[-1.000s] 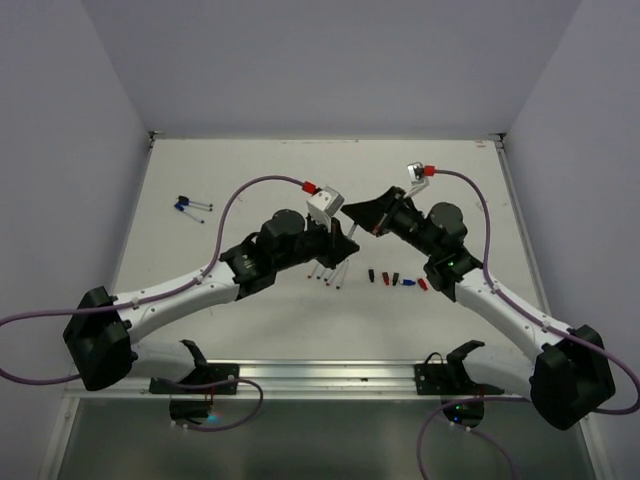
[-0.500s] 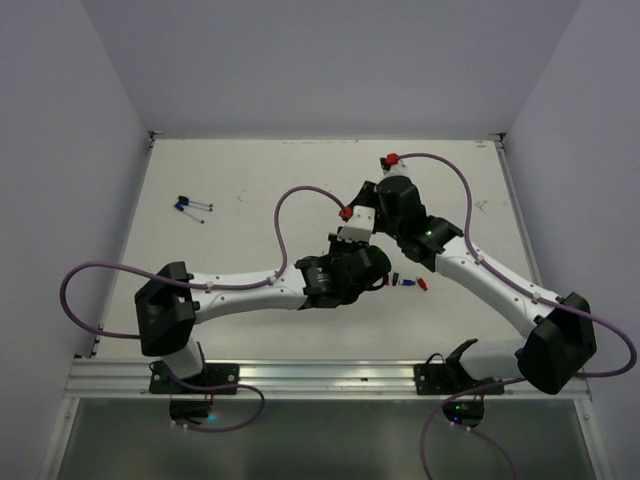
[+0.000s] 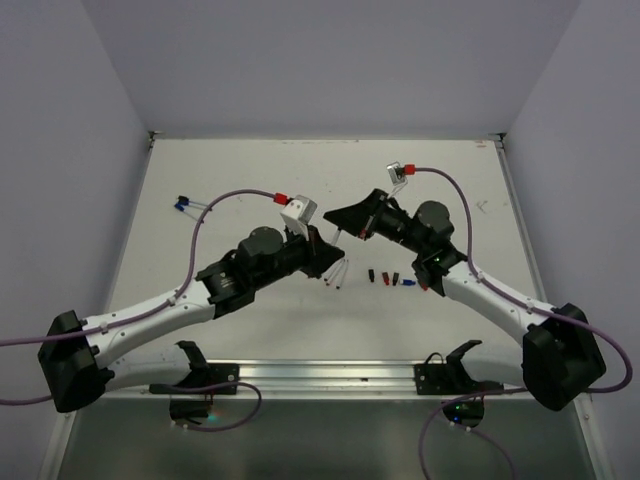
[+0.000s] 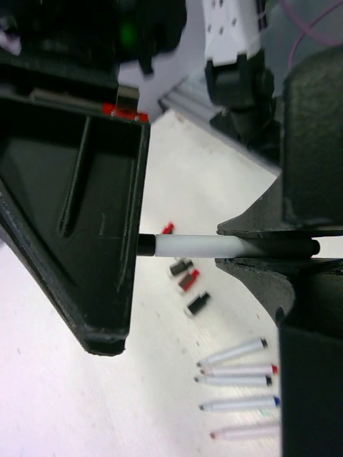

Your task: Open the pen caps

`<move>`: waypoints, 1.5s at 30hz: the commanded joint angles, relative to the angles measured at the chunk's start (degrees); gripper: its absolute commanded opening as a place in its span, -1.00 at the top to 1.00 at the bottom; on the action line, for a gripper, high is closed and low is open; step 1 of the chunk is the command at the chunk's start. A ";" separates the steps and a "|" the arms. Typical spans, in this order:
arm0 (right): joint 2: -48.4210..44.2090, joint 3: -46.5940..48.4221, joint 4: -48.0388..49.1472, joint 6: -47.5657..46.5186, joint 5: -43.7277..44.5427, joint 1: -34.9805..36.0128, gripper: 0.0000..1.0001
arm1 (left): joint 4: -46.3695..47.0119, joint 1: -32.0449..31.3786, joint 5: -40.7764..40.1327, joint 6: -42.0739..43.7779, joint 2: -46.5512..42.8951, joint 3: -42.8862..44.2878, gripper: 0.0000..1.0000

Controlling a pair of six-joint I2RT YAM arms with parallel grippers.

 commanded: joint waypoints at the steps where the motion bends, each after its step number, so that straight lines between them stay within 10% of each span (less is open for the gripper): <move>1: 4.50 -5.60 27.97 8.41 -8.59 -6.35 1.00 | 16.39 3.89 16.85 -7.40 -9.23 -2.81 1.00; 6: 12.24 -5.88 47.27 19.78 -10.72 -7.05 1.00 | 20.04 5.65 20.49 -10.58 -11.97 -4.58 1.00; 14: -4.24 -4.48 5.15 -6.38 14.00 -7.14 1.00 | 5.62 5.74 10.40 -6.63 -10.74 -5.18 1.00; 37: 2.93 7.65 4.91 -0.07 33.50 -13.12 1.00 | 10.02 5.57 11.09 -7.15 -9.77 -13.72 1.00; 45: 2.49 22.05 -40.40 -17.38 29.19 -12.94 1.00 | -13.15 5.83 -11.10 1.81 -0.40 -1.52 1.00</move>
